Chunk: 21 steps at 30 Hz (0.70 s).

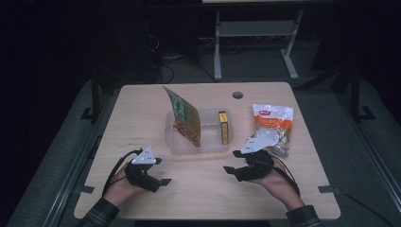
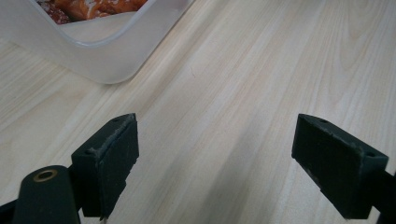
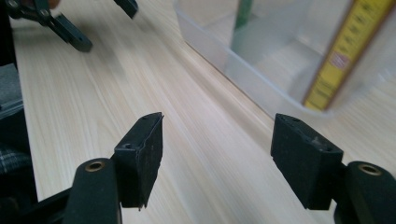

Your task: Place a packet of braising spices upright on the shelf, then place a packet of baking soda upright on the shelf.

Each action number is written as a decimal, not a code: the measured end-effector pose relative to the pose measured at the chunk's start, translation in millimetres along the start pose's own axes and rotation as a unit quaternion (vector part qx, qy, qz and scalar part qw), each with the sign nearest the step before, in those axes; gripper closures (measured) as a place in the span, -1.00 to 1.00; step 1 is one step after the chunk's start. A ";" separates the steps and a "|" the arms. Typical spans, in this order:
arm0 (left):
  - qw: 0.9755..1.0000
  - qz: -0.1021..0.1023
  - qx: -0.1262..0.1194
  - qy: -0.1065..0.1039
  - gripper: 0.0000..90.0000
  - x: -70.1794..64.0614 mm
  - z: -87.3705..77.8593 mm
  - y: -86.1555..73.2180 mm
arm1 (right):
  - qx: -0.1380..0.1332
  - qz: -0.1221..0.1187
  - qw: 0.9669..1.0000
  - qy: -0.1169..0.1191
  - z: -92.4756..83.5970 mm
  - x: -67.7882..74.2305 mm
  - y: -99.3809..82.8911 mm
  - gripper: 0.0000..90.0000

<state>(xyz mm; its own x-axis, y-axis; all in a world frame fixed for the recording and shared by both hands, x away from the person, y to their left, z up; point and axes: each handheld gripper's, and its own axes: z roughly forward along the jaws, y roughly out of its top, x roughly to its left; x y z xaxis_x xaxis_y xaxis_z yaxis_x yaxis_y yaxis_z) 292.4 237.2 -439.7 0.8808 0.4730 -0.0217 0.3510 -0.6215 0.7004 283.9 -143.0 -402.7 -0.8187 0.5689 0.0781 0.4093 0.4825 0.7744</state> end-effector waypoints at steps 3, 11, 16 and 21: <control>1.000 -0.002 -0.004 0.000 -0.68 -0.4 0.0 -0.3 | 0.004 0.010 1.000 -0.012 -7.5 -7.2 -11.4 -0.26; 1.000 0.002 -0.004 -0.002 -0.68 -0.5 -0.4 0.1 | 0.014 0.040 0.998 -0.053 -19.4 -39.1 -29.6 -0.16; 1.000 -0.002 -0.009 -0.003 -0.68 0.4 0.2 -0.2 | 0.016 0.063 0.995 -0.076 -22.8 -60.3 -34.3 0.12; 1.000 -0.007 -0.014 -0.003 -0.68 1.1 0.0 -0.5 | 0.012 0.080 0.991 -0.107 -26.9 -86.6 -34.7 0.54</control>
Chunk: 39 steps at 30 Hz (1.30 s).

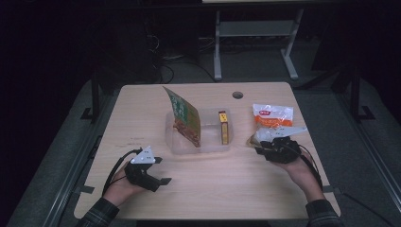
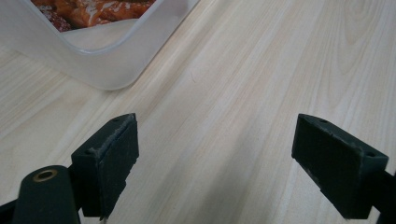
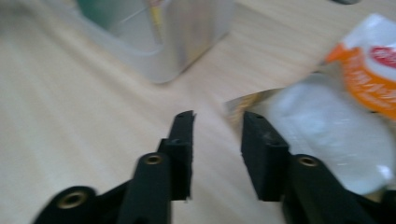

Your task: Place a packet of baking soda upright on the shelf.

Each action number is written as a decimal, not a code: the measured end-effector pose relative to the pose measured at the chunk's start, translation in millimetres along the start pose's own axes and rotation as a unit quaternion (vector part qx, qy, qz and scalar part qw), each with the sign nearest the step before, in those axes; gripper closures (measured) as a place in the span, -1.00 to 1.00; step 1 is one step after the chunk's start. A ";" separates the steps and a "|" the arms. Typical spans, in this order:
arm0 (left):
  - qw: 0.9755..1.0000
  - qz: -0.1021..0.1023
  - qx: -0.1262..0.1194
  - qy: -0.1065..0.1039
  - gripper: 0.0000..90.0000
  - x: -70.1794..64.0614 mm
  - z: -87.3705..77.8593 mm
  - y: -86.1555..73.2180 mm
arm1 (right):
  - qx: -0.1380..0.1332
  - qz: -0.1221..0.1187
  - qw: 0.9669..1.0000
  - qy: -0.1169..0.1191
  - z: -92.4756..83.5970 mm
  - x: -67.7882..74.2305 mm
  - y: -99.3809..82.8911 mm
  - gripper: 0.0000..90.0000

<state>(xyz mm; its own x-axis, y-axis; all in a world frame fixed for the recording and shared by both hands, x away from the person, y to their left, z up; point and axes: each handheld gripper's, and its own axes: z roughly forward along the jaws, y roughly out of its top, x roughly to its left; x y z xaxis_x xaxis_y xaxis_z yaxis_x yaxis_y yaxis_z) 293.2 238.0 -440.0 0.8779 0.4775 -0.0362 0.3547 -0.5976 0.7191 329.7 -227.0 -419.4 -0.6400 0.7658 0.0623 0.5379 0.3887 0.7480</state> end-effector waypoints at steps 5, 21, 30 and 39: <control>1.000 0.000 -0.004 0.001 -0.68 0.5 -0.3 -0.2 | 0.001 0.010 1.000 -0.029 1.5 -19.3 2.9 0.92; 1.000 -0.003 -0.010 0.002 -0.68 4.2 -1.0 -1.5 | 0.048 0.020 0.997 -0.053 32.7 -67.7 1.3 1.00; 1.000 0.003 -0.006 0.000 -0.68 2.7 -0.8 -1.1 | 0.064 0.004 0.997 -0.043 29.6 -56.5 -2.9 1.00; 1.000 0.004 -0.004 -0.004 -0.68 0.8 0.0 -0.8 | 0.078 -0.025 0.995 -0.051 23.0 -39.0 -4.6 1.00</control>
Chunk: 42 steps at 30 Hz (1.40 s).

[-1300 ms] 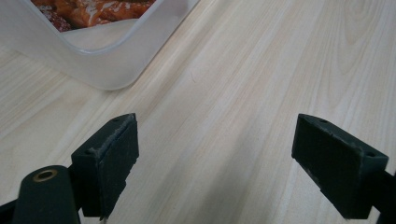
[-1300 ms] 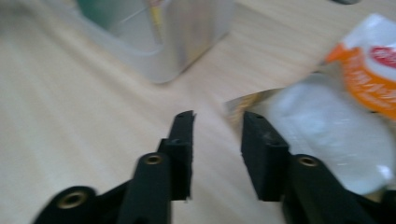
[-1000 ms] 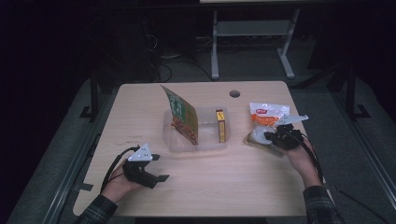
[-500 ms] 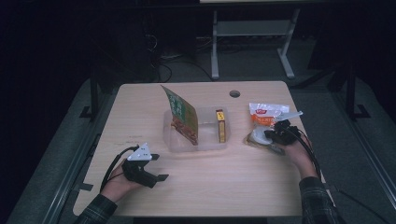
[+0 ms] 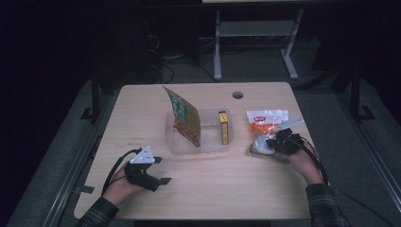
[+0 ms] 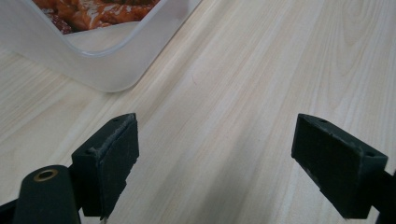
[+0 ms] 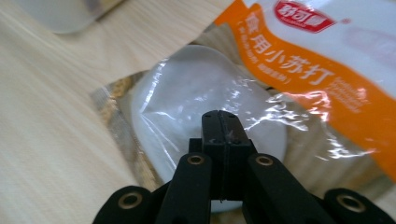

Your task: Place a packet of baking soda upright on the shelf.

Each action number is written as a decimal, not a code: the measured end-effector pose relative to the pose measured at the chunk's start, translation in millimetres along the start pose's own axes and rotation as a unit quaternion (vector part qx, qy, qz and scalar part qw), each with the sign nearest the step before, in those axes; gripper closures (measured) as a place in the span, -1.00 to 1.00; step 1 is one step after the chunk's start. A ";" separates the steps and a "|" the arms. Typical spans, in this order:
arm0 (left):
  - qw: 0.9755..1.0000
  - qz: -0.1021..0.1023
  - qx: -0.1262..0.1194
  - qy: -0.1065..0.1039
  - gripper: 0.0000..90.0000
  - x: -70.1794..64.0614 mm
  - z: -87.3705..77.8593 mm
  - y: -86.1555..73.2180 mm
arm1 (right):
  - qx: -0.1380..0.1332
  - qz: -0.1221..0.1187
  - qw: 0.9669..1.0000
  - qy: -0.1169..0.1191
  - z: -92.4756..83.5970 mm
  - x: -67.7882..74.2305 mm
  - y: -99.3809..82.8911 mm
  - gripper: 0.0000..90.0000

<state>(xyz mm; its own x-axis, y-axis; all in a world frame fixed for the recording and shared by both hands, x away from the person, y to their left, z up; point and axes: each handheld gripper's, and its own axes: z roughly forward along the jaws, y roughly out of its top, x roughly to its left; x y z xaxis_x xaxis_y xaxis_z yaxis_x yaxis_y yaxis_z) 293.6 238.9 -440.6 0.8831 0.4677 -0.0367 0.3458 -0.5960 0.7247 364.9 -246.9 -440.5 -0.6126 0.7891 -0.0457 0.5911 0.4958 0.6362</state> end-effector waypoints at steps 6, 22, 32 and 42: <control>1.000 0.002 0.000 -0.001 -0.68 -0.3 0.9 0.2 | 0.006 0.009 1.000 -0.014 -4.9 -11.8 -5.7 1.00; 1.000 0.005 0.004 -0.006 -0.68 -2.0 2.4 0.9 | 0.017 -0.023 0.999 0.033 -15.9 8.1 -13.9 1.00; 1.000 0.006 0.004 -0.011 -0.68 -3.9 2.7 1.1 | 0.023 -0.056 0.997 0.054 -10.7 22.4 -5.5 1.00; 1.000 0.008 0.003 -0.011 -0.68 -4.7 2.3 1.4 | 0.025 -0.080 0.992 0.095 -14.7 47.8 -7.3 1.00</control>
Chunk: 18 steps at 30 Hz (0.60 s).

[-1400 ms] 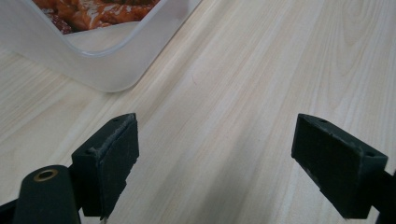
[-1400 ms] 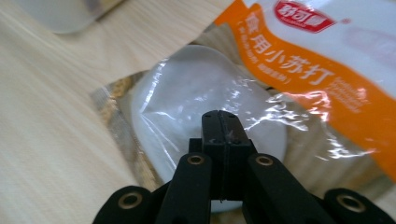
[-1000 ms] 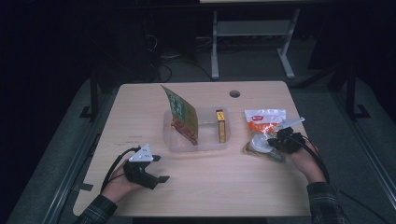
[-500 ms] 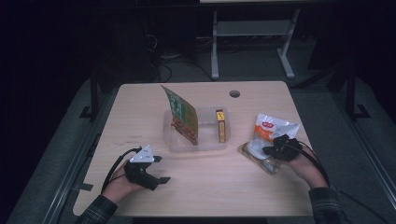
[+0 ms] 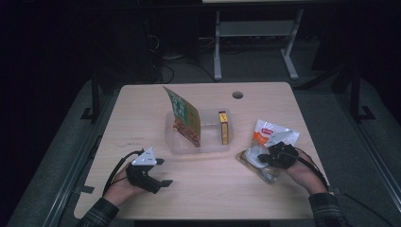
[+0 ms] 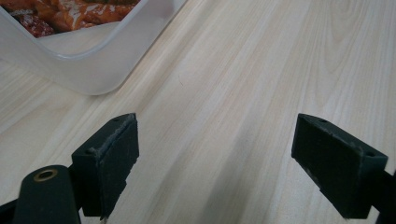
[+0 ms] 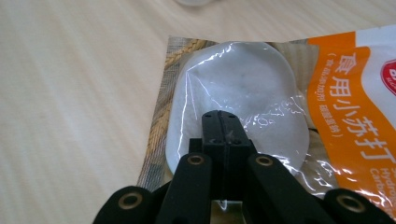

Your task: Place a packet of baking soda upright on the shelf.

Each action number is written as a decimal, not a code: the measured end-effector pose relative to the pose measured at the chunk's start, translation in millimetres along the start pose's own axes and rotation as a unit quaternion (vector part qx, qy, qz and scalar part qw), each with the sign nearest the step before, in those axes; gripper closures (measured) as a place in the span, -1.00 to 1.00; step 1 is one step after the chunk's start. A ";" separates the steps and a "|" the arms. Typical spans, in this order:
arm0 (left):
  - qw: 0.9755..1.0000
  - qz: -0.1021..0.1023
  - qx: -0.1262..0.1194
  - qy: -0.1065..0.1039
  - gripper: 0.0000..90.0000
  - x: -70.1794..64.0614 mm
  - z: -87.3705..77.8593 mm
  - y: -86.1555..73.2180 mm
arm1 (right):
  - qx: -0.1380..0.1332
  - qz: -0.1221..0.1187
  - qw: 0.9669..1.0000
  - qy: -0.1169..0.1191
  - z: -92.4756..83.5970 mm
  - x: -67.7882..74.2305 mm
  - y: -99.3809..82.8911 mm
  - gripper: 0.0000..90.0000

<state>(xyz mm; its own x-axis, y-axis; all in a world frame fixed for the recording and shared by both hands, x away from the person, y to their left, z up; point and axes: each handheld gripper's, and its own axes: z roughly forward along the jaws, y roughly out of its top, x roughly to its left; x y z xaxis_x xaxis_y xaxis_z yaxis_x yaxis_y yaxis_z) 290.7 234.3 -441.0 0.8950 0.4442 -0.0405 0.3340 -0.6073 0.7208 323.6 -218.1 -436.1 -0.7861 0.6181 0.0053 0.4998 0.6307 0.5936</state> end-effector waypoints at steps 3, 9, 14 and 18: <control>1.000 0.000 0.001 0.000 -0.68 -0.1 0.1 0.1 | -0.002 -0.006 1.000 0.009 0.6 7.6 0.5 1.00; 1.000 0.000 -0.001 -0.001 -0.68 -0.6 -0.2 0.2 | -0.004 -0.021 0.999 0.038 -1.7 22.7 2.1 1.00; 1.000 0.003 0.002 -0.002 -0.68 -1.0 0.4 0.6 | 0.025 -0.049 0.996 0.072 11.0 42.7 0.3 1.00; 1.000 0.001 -0.003 -0.002 -0.68 -1.2 -0.6 0.4 | -0.002 -0.055 0.997 0.062 6.4 45.8 8.9 1.00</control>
<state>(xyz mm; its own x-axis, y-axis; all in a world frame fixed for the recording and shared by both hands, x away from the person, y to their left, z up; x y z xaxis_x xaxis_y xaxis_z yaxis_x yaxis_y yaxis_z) 289.6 233.9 -440.2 0.8968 0.4403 -0.0423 0.3308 -0.6041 0.7250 294.3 -181.2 -435.7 -0.8750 0.4824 0.0394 0.4070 0.6894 0.5993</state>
